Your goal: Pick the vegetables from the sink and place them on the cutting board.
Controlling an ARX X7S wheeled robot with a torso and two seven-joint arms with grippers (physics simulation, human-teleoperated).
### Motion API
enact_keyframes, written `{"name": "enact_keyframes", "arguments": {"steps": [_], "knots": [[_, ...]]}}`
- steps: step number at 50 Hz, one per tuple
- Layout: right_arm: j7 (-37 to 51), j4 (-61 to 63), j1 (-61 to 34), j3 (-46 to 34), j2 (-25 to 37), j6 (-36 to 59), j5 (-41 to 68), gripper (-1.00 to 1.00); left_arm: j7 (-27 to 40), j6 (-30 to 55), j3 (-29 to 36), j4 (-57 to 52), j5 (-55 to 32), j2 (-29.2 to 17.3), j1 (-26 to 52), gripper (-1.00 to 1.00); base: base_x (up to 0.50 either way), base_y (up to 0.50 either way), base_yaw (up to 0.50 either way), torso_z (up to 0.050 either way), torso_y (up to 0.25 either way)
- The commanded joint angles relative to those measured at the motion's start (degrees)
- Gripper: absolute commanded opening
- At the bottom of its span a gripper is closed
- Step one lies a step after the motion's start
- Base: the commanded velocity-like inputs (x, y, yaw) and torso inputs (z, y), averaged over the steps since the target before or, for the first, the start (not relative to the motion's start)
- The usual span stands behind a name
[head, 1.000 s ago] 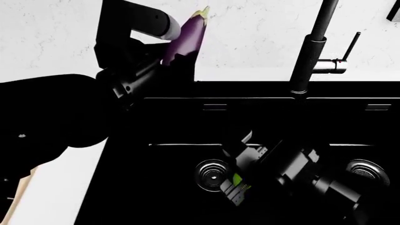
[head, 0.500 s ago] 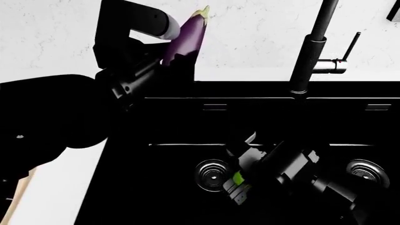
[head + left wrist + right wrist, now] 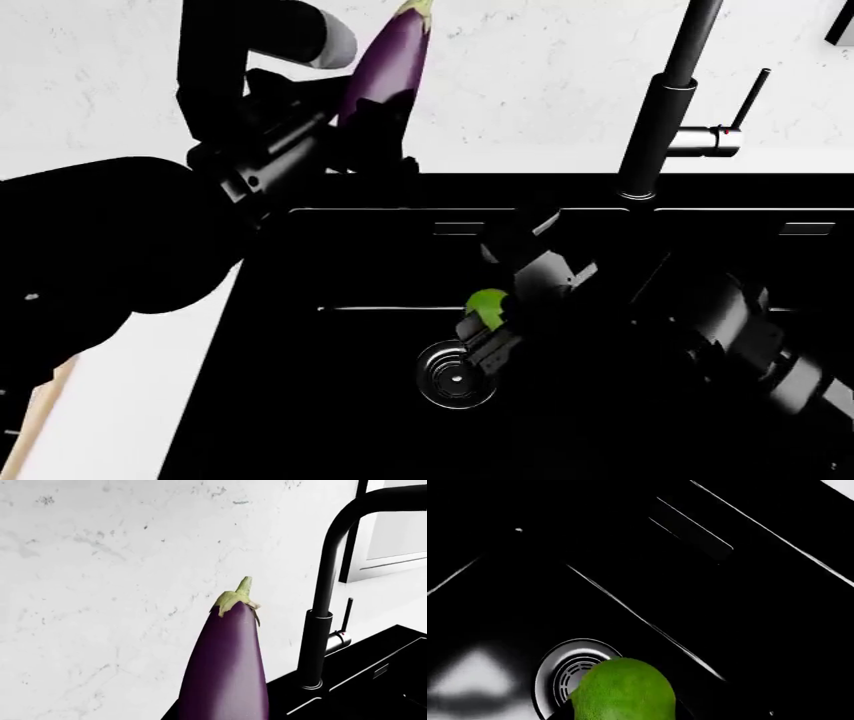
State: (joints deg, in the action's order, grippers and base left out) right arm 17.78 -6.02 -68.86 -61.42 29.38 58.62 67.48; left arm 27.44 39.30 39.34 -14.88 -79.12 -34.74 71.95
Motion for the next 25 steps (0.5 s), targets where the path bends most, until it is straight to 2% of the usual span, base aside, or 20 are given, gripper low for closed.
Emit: {"name": "enact_keyframes", "arguments": {"steps": [1,13,25], "knots": [[6.1,11.6,-3.7,5.8,3.4,1.9,5.5,-1.00,-0.7,-3.0,-1.1,0.9,1.4,-0.7,-1.8,-1.00,0.00,0.00,0.00,0.000,0.250],[12.0,19.2,-6.1,11.4,6.8,2.1,11.5,-1.00,-0.3,-4.4,-2.5,0.5,0.1,-1.1,-2.8,-1.00,0.00,0.00,0.00,0.000,0.250],[14.1,27.1,-2.6,16.3,10.0,-4.4,12.9,-1.00,2.0,-6.5,-2.9,-2.8,3.8,-3.7,-5.7,-1.00,0.00,0.00,0.00,0.000,0.250]]}}
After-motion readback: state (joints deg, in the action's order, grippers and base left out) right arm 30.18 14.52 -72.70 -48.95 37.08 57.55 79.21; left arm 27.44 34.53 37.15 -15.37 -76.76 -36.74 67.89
